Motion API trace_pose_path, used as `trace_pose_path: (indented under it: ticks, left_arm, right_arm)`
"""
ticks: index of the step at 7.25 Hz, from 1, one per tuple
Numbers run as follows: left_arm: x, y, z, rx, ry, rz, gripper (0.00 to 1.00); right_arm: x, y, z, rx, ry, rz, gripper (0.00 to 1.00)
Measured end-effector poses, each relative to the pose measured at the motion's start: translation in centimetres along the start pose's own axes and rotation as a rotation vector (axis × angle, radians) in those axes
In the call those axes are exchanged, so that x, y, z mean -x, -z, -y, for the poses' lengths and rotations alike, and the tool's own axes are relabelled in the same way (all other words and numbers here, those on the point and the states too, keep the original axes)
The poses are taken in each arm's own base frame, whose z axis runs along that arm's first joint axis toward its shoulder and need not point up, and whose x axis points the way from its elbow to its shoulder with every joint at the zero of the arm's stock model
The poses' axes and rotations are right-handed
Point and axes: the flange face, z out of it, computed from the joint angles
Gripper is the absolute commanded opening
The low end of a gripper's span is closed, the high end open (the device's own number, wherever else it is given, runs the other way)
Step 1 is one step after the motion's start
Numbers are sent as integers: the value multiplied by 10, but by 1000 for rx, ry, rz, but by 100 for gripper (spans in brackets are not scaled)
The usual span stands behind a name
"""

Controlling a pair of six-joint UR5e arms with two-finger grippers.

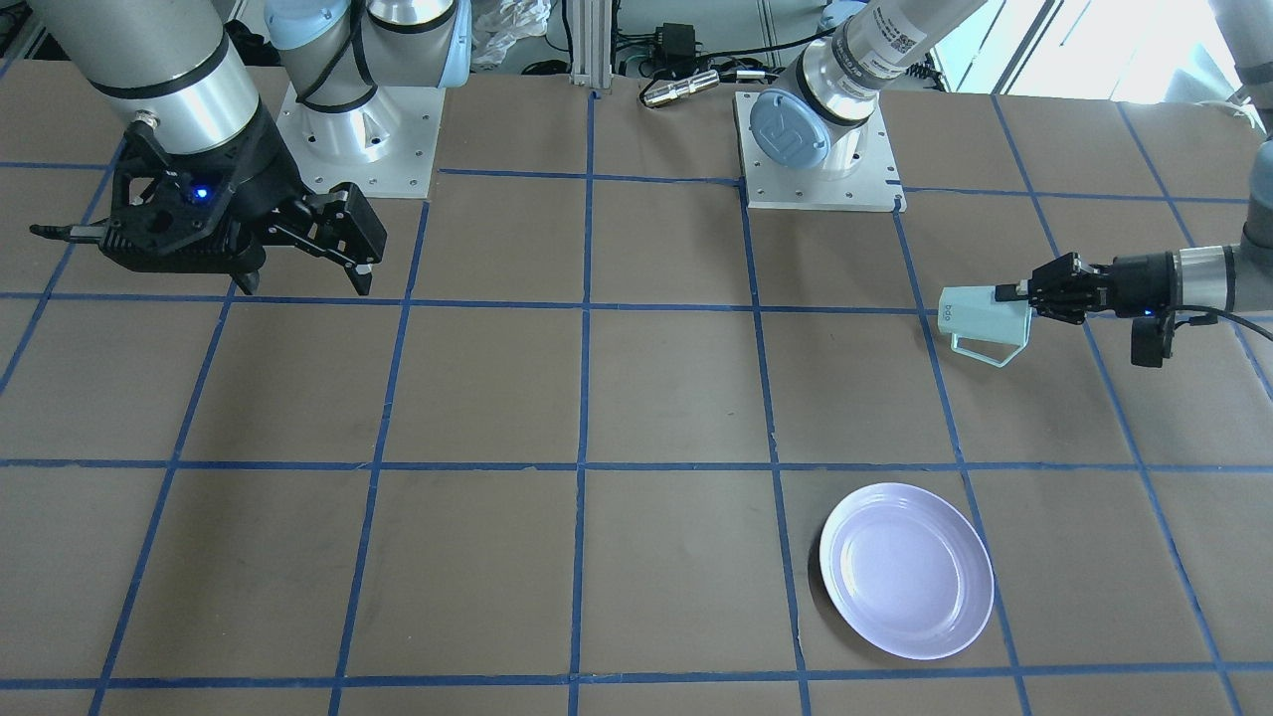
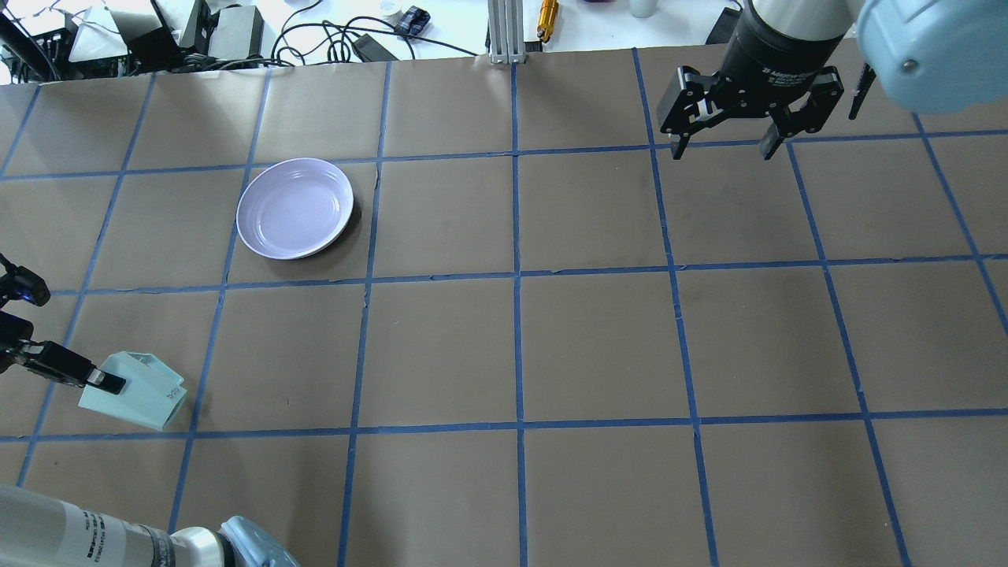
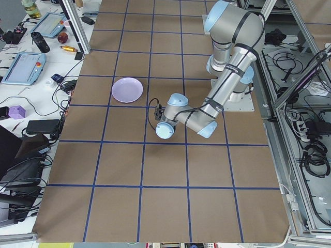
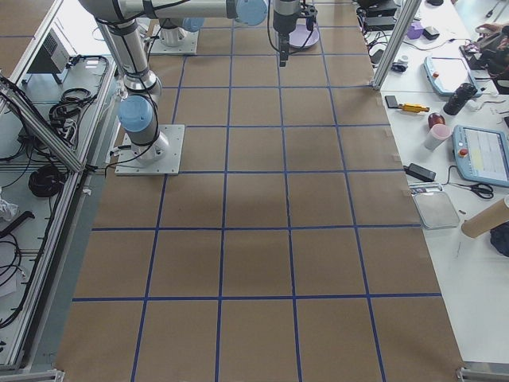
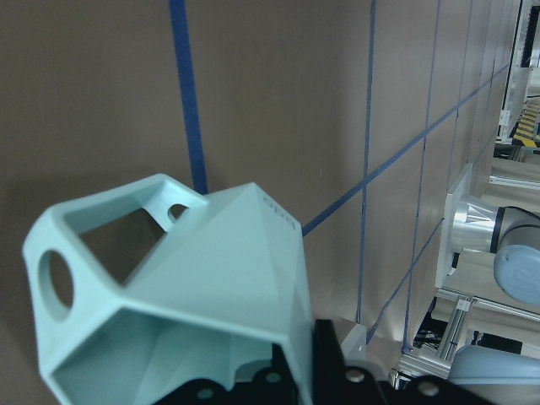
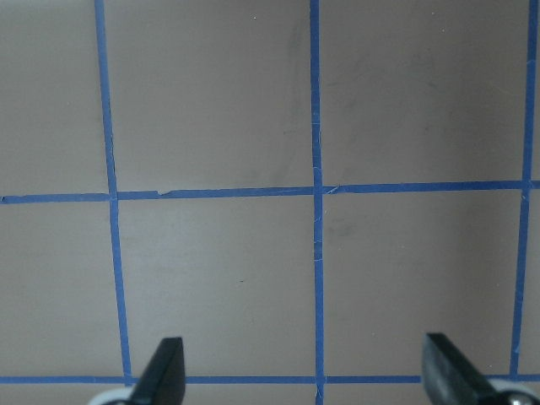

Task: Flip cup and place on plate
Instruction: 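Rotate the held cup upright with the left gripper while raising it, then carry the upright cup with the left gripper over the white plate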

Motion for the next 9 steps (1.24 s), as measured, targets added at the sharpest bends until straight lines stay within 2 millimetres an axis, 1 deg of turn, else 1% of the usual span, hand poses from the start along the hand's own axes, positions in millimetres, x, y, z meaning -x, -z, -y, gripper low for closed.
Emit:
trace_pose_path:
  ticks: [1, 2, 3, 4, 5, 7, 8, 9]
  left_arm:
    - [-15, 17, 5, 3, 4, 16, 0]
    - [-36, 32, 14, 10, 2, 55, 0]
    - [-64, 44, 27, 22, -5, 115, 0]
    - [-98, 50, 42, 35, -8, 180, 0]
    - [-132, 48, 57, 47, -3, 236, 0]
    - [-195, 31, 84, 59, -2, 351, 0]
    - [-225, 18, 101, 61, -12, 431, 0]
    - [-253, 0, 119, 68, -21, 519, 0]
  right_arm:
    - [0, 0, 0, 0, 0, 0, 100]
    - [0, 0, 0, 0, 0, 0, 100]
    - [0, 0, 0, 0, 0, 0, 100]
    - [0, 0, 0, 0, 0, 0, 100]
    - [0, 0, 0, 0, 0, 0, 100]
    - [0, 0, 0, 0, -1, 0, 100]
    - [0, 0, 0, 0, -1, 0, 100]
    - [0, 0, 0, 0, -1, 0, 100]
